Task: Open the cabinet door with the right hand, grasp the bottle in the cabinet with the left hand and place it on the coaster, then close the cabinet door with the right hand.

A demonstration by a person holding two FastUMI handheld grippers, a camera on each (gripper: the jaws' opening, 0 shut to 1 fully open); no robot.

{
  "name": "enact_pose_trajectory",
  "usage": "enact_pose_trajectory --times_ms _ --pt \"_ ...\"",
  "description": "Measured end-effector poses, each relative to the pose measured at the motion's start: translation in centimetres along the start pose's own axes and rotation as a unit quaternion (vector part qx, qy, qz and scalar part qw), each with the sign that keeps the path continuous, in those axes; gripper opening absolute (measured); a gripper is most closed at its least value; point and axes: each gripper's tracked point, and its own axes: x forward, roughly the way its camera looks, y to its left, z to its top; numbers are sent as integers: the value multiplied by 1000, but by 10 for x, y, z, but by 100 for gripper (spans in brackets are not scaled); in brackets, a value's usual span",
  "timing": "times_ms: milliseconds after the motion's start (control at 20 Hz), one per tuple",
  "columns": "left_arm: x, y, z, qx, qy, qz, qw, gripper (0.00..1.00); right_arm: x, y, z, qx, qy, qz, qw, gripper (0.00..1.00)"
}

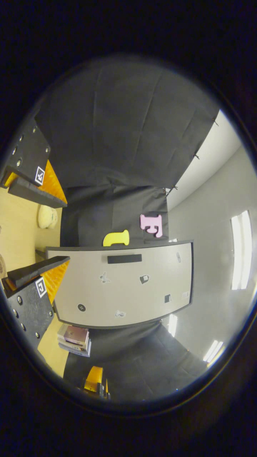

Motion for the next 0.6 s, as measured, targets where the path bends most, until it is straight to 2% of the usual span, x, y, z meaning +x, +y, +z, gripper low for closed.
enact_pose_trajectory --times_ms 300,600 --pt "-10 13 4 3 -2 14 1000 77 11 12 1 -6 4 13 1000 94" --pt "-30 39 7 11 -1 37 999 77 40 54 26 0 -13 47 999 94"
